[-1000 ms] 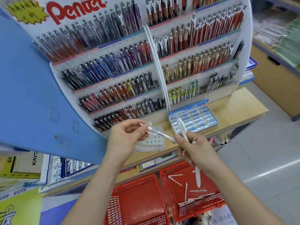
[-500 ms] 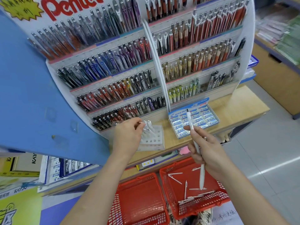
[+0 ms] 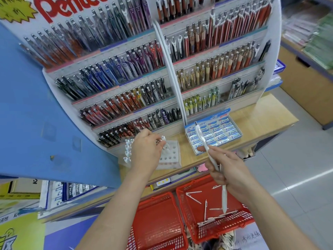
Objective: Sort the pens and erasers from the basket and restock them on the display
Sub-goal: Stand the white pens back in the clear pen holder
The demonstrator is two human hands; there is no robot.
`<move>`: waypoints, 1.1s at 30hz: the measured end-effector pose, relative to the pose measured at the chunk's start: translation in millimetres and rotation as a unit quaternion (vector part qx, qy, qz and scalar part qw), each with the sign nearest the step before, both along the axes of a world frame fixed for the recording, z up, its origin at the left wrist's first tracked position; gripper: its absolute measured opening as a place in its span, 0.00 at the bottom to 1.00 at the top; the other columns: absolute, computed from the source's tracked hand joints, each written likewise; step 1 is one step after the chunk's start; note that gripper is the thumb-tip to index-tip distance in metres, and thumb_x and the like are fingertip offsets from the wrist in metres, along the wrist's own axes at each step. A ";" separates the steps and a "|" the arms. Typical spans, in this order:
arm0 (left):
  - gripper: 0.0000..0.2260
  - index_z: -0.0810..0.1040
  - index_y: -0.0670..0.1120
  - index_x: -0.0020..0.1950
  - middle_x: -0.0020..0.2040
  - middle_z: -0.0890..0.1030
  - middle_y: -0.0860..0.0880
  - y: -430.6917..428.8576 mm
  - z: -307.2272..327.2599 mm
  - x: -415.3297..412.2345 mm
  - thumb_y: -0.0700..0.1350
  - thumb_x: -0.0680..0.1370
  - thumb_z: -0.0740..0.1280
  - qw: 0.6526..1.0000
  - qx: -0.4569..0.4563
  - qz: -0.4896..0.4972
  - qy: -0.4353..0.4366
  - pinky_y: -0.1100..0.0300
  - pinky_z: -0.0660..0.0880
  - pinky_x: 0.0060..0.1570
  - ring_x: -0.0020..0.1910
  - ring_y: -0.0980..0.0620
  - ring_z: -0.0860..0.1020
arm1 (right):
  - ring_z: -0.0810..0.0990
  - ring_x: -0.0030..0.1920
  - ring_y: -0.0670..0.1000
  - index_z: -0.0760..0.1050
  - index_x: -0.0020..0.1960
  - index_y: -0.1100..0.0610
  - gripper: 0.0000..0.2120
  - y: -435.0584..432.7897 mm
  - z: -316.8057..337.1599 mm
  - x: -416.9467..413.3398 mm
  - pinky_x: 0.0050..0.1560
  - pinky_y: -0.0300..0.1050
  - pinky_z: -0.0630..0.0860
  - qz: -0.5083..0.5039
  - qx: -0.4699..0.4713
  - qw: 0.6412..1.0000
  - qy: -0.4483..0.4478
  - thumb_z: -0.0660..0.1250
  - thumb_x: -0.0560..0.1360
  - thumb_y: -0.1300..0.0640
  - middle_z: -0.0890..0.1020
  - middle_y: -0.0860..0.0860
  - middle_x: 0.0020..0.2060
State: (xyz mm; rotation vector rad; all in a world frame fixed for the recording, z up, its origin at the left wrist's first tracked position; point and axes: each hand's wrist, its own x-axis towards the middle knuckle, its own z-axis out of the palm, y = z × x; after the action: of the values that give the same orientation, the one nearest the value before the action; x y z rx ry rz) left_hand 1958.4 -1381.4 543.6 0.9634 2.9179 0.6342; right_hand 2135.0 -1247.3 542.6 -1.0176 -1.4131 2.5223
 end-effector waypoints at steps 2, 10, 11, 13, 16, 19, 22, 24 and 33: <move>0.08 0.84 0.44 0.47 0.40 0.72 0.50 2.1 -1.7 0.6 0.48 0.74 0.71 1.000 -0.009 -0.001 0.000 0.60 0.65 0.42 0.43 0.50 0.72 | 0.58 0.23 0.46 0.81 0.54 0.57 0.13 0.7 0.2 -1.3 0.22 0.33 0.52 -0.002 -0.012 1.000 -0.002 0.58 0.80 0.59 0.70 0.51 0.27; 0.11 0.84 0.44 0.49 0.41 0.70 0.52 4.1 -5.5 0.8 0.50 0.74 0.70 0.999 -0.036 0.002 0.000 0.61 0.64 0.43 0.43 0.53 0.68 | 0.57 0.24 0.45 0.82 0.53 0.52 0.11 -3.5 6.3 -3.9 0.25 0.37 0.49 0.024 0.011 0.999 0.046 0.61 0.79 0.58 0.71 0.50 0.28; 0.11 0.83 0.45 0.50 0.41 0.70 0.52 3.6 -3.7 1.2 0.51 0.74 0.70 0.999 -0.041 0.008 -0.007 0.61 0.64 0.43 0.44 0.52 0.69 | 0.56 0.24 0.45 0.81 0.55 0.53 0.10 -4.3 7.5 -4.2 0.25 0.36 0.49 0.029 0.017 0.998 0.048 0.62 0.78 0.58 0.70 0.50 0.28; 0.12 0.82 0.47 0.53 0.43 0.72 0.52 2.7 4.6 3.7 0.51 0.74 0.70 0.999 -0.018 0.030 -0.039 0.63 0.66 0.45 0.44 0.53 0.72 | 0.56 0.24 0.45 0.80 0.58 0.54 0.12 -4.9 8.3 -4.2 0.24 0.35 0.51 0.036 0.028 0.998 0.050 0.64 0.77 0.57 0.70 0.50 0.29; 0.08 0.81 0.51 0.54 0.45 0.80 0.54 4.1 30.9 14.3 0.48 0.76 0.69 0.963 0.157 0.049 -0.213 0.59 0.75 0.46 0.41 0.56 0.77 | 0.57 0.25 0.45 0.80 0.58 0.53 0.13 -4.6 10.3 -3.5 0.23 0.35 0.52 0.055 0.042 0.996 0.049 0.66 0.75 0.54 0.69 0.51 0.30; 0.07 0.82 0.48 0.53 0.40 0.83 0.53 5.0 60.0 26.8 0.42 0.77 0.66 0.860 0.300 0.014 -0.412 0.58 0.79 0.43 0.38 0.54 0.79 | 0.55 0.26 0.46 0.82 0.55 0.52 0.12 -5.3 14.9 -4.5 0.26 0.39 0.49 0.097 0.057 0.992 0.058 0.66 0.74 0.52 0.69 0.52 0.30; 0.05 0.82 0.42 0.49 0.33 0.82 0.53 3.0 73.4 29.1 0.37 0.75 0.69 0.876 0.284 -0.016 -0.390 0.63 0.78 0.39 0.33 0.55 0.78 | 0.55 0.27 0.48 0.82 0.53 0.56 0.10 -5.4 17.1 -5.1 0.27 0.41 0.48 0.127 0.063 0.988 0.059 0.65 0.76 0.54 0.69 0.51 0.30; 0.04 0.83 0.40 0.46 0.31 0.81 0.50 1.2 75.6 28.1 0.35 0.73 0.70 0.882 0.274 -0.007 -0.383 0.63 0.79 0.37 0.31 0.54 0.79 | 0.55 0.27 0.47 0.82 0.52 0.58 0.10 -5.7 17.2 -5.1 0.26 0.41 0.49 0.131 0.063 0.988 0.055 0.65 0.76 0.55 0.69 0.51 0.31; 0.07 0.82 0.54 0.38 0.31 0.82 0.50 -17.7 78.1 1.8 0.42 0.72 0.73 0.952 0.241 0.056 -0.182 0.53 0.81 0.38 0.33 0.47 0.81 | 0.72 0.40 0.49 0.76 0.46 0.57 0.24 0.0 -3.2 -5.6 0.32 0.39 0.66 -0.039 -0.011 0.999 0.011 0.51 0.67 0.79 0.74 0.57 0.47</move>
State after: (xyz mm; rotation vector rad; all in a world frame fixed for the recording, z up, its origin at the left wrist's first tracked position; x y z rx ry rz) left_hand 1960.3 -1399.1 621.8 0.6074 2.5426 1.4075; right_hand 2129.4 -1247.3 539.4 -1.0257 -1.3160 2.4909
